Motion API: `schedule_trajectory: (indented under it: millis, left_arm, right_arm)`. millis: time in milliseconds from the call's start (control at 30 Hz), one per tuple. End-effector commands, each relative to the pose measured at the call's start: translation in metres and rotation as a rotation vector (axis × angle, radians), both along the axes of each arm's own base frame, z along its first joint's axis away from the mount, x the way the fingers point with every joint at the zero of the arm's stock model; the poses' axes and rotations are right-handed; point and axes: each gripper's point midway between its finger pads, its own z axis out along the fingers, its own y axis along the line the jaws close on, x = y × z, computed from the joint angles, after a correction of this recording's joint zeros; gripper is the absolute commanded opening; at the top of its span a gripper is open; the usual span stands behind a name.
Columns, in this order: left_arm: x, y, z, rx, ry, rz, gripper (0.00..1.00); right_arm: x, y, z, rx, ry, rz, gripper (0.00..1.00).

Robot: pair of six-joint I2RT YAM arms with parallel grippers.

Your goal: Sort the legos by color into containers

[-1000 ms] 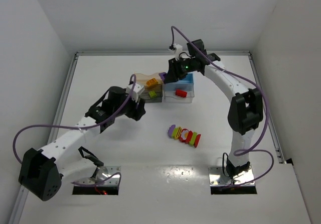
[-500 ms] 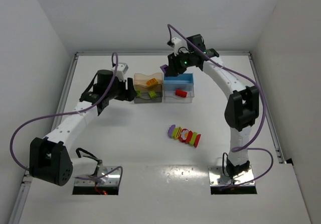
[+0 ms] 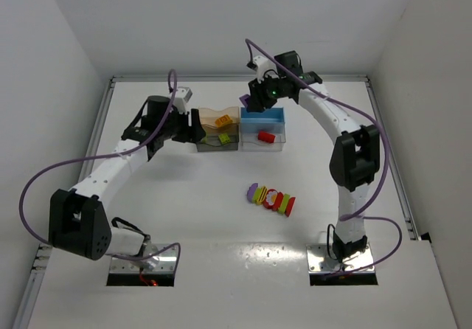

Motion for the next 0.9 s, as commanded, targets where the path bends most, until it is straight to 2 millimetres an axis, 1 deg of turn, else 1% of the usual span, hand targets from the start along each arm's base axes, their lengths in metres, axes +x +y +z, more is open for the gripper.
schedule_trajectory:
  millis: [0, 33, 100, 133, 167, 200, 233, 267, 300, 333, 500, 533, 567, 600, 633, 667, 767, 867]
  left_arm:
    - [0.020, -0.009, 0.030, -0.044, -0.064, -0.007, 0.00]
    - [0.022, -0.010, 0.031, -0.051, -0.061, -0.002, 0.00]
    - [0.029, -0.011, 0.038, -0.056, -0.079, -0.003, 0.00]
    - [0.030, -0.012, 0.034, -0.053, -0.069, -0.002, 0.00]
    - [0.033, -0.012, 0.040, -0.058, -0.089, -0.003, 0.00]
    - [0.034, -0.013, 0.036, -0.056, -0.079, -0.003, 0.00]
    - [0.035, -0.013, 0.040, -0.058, -0.088, -0.003, 0.00]
    - [0.037, -0.013, 0.036, -0.055, -0.077, -0.003, 0.00]
    - [0.038, -0.014, 0.041, -0.058, -0.088, -0.003, 0.00]
    - [0.038, -0.014, 0.041, -0.058, -0.088, -0.003, 0.00]
    - [0.040, -0.014, 0.039, -0.058, -0.088, -0.003, 0.00]
    - [0.040, -0.014, 0.039, -0.058, -0.088, -0.003, 0.00]
    - [0.041, -0.015, 0.035, -0.063, -0.075, 0.002, 0.00]
    - [0.041, -0.015, 0.035, -0.063, -0.075, 0.002, 0.00]
    - [0.044, -0.016, 0.041, -0.067, -0.092, 0.002, 0.00]
    - [0.045, -0.016, 0.037, -0.065, -0.082, 0.002, 0.00]
    - [0.048, -0.017, 0.037, -0.065, -0.082, 0.002, 0.00]
    - [0.051, -0.018, 0.038, -0.073, -0.085, 0.006, 0.00]
  right_arm:
    - [0.025, -0.022, -0.011, -0.078, -0.060, -0.033, 0.00]
    - [0.028, -0.028, -0.012, -0.088, -0.062, -0.051, 0.00]
    - [0.032, -0.030, -0.014, -0.108, -0.084, -0.039, 0.00]
    - [0.036, -0.036, -0.020, -0.120, -0.076, -0.056, 0.00]
    - [0.034, -0.037, -0.021, -0.129, -0.076, -0.047, 0.00]
    - [0.038, -0.043, -0.022, -0.142, -0.084, -0.056, 0.00]
    - [0.038, -0.043, -0.027, -0.145, -0.074, -0.056, 0.00]
    - [0.038, -0.044, -0.027, -0.149, -0.080, -0.050, 0.00]
    - [0.038, -0.044, -0.027, -0.149, -0.080, -0.050, 0.00]
    - [0.040, -0.048, -0.032, -0.152, -0.071, -0.058, 0.00]
    - [0.042, -0.050, -0.030, -0.163, -0.078, -0.058, 0.00]
    - [0.042, -0.050, -0.035, -0.166, -0.070, -0.058, 0.00]
    - [0.043, -0.051, -0.035, -0.177, -0.078, -0.057, 0.00]
    - [0.043, -0.051, -0.035, -0.177, -0.078, -0.057, 0.00]
    - [0.044, -0.053, -0.036, -0.190, -0.088, -0.054, 0.00]
    - [0.045, -0.055, -0.041, -0.205, -0.089, -0.051, 0.00]
    - [0.045, -0.058, -0.043, -0.229, -0.101, -0.036, 0.00]
    - [0.048, -0.063, -0.048, -0.258, -0.103, -0.047, 0.07]
